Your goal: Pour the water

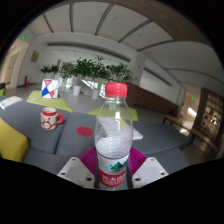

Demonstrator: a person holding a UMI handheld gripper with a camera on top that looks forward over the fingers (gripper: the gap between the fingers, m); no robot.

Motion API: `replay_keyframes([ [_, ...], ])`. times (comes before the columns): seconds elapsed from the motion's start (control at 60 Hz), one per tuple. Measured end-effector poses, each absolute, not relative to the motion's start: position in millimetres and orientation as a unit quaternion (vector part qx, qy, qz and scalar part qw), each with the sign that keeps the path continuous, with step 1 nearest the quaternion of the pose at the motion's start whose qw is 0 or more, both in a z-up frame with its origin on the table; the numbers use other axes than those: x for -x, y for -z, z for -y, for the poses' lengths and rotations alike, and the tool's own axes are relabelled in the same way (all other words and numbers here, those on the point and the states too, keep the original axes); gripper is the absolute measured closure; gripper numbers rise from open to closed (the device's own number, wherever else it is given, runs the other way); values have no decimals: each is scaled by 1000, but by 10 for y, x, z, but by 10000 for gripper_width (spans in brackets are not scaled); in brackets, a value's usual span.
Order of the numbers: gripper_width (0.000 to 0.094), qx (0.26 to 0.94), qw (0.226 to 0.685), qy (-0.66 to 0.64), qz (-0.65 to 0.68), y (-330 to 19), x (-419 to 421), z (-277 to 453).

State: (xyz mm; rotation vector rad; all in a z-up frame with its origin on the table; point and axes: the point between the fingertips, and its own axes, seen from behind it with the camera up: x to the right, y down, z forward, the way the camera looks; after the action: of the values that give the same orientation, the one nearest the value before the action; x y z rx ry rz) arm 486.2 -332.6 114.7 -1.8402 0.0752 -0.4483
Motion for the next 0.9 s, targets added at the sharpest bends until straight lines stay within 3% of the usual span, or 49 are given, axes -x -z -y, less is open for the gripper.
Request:
replay_keyframes([
  [0.167,570,728,579,366,28,-2046,-5193,2924],
  [0.367,566,581,544,570,200,-3119,-4804,1906],
  [0.533,570,434,463,677,373,-3132,-4008,1009],
  [0.65,570,317,380,723,481,-2685,-3440,540],
  [0.733,571,272,334,728,534,-2400,-3297,353],
  [0.817,569,237,314,722,570,-2143,-3152,269],
  [0.9,571,236,326,713,575,-2066,-3146,263],
])
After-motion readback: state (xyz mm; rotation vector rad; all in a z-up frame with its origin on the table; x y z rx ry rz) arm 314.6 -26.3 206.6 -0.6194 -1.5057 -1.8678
